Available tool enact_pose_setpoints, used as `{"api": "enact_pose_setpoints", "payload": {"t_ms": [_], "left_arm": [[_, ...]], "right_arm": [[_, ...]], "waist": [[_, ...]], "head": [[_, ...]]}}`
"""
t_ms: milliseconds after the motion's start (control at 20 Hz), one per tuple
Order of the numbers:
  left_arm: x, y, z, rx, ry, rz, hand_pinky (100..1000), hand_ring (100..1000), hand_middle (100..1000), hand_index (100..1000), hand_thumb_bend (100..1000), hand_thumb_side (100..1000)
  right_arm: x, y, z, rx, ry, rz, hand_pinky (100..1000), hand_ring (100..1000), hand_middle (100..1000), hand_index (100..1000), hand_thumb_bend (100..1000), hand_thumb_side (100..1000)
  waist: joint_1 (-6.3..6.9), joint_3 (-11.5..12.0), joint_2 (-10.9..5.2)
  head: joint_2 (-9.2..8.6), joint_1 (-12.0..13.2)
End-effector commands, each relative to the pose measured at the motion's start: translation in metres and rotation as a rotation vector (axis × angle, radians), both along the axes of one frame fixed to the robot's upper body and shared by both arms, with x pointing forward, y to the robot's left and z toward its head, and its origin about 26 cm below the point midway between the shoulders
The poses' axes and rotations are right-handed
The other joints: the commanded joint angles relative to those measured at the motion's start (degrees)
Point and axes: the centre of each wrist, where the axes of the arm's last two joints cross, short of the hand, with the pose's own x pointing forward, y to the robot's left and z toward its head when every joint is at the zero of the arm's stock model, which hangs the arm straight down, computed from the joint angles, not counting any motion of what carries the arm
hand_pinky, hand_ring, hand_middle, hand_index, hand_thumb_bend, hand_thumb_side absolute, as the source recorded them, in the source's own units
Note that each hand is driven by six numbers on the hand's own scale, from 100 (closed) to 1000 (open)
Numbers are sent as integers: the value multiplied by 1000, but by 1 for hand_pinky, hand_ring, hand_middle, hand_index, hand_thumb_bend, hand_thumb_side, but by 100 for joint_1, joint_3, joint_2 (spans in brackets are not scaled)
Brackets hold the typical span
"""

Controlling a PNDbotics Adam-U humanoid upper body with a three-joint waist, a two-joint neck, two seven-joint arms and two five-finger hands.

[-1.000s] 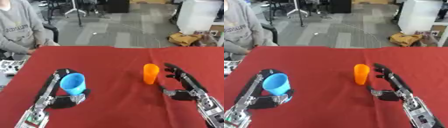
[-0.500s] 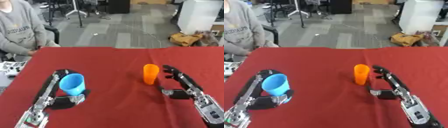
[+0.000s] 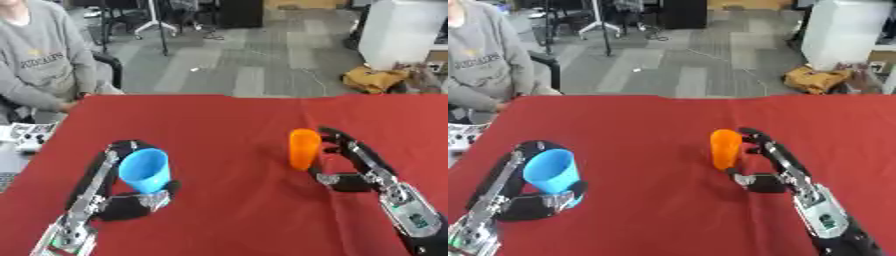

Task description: Pour the contents of one cup into another cup.

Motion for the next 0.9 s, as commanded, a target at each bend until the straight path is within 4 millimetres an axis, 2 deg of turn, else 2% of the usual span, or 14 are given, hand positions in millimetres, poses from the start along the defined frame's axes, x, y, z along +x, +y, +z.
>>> {"api": "enact_pose_setpoints", "payload": {"t_ms": [50, 400, 900], "left_arm": [[0, -3, 11, -1, -34, -20, 230, 338, 331, 597, 365, 100], [0, -4, 12, 0, -35, -29, 231, 338, 331, 595, 367, 100], [0, -6, 12, 0, -35, -33, 233, 338, 329, 594, 371, 100]], "right_arm": [[7, -1, 10, -10, -15, -2, 824, 925, 952, 962, 375, 100], [11, 0, 4, 15, 16, -23, 815, 918, 950, 962, 366, 100], [15, 10, 14, 85, 2, -34, 795, 897, 944, 974, 347, 100]], "waist": [[6, 30, -88], [8, 107, -73], [15, 177, -70]], "head": [[-56, -33], [-75, -89], [-94, -136]]}}
